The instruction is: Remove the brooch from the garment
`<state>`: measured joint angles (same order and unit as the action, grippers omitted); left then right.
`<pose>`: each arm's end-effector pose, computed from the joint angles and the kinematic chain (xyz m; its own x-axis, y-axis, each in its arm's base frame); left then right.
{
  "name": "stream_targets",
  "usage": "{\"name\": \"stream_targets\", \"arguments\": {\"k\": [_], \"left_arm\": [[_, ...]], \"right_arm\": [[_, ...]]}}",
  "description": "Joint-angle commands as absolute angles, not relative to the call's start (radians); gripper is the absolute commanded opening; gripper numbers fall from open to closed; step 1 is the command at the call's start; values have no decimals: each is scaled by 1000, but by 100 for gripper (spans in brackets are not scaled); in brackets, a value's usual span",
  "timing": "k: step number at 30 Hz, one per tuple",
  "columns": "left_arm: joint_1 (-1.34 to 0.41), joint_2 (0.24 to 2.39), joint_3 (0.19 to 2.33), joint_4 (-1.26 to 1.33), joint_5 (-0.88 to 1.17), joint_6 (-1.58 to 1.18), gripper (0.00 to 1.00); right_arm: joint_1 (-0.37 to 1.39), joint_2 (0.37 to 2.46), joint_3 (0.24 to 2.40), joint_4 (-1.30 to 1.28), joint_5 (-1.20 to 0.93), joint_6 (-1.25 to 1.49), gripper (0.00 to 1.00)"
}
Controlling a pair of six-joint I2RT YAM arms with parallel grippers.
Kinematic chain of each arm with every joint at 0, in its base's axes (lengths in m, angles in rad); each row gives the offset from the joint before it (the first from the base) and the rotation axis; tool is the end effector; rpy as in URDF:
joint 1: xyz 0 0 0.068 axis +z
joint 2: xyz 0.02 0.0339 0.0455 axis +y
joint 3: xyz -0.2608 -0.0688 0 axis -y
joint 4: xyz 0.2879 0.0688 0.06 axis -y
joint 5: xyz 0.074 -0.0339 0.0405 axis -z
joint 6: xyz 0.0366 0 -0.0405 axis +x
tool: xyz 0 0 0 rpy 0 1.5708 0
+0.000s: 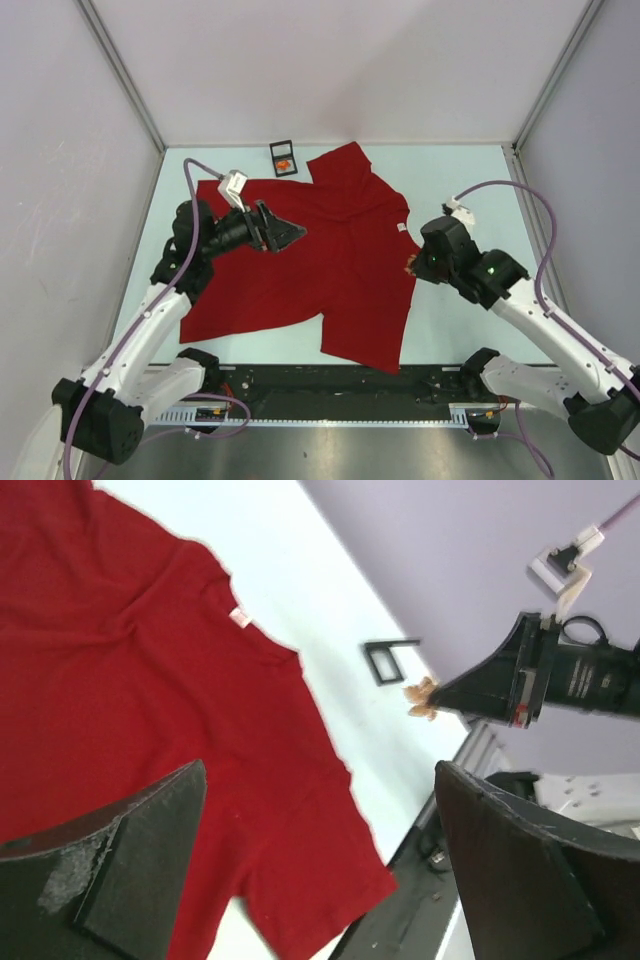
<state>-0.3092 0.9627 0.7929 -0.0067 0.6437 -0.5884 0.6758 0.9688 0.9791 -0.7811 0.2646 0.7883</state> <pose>0.2472 -0.1020 0.3199 -0.5866 -0.2787 -0.7604 0.5778 0.5139 -0.6341 0.1917 0.1414 0.3152 -0.7076 0.3100 -0.6350 0.0630 0.9227 0.3803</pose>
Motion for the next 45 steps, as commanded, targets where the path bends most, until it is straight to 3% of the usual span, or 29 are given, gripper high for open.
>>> {"name": "stream_targets", "arguments": {"k": [1,8,16,30,45], "left_arm": [[-414,936,822,-178,450,-425,100],[-693,914,893,-294,186,-301,100],[-865,894,871,-367,15,-233,100],[-900,897,868,-388,-43,-226,100],[-926,887,861,-390,-63,-216,100]], "right_arm": [[644,1074,1089,-1313,600,1017,0],[462,1265,1112,-1497,660,1089,0],[341,1439,1115,-1431,758,1026,0],[236,1693,1115,-1221,862,868,0],[158,1822,1123,-1069,930,744,0]]}}
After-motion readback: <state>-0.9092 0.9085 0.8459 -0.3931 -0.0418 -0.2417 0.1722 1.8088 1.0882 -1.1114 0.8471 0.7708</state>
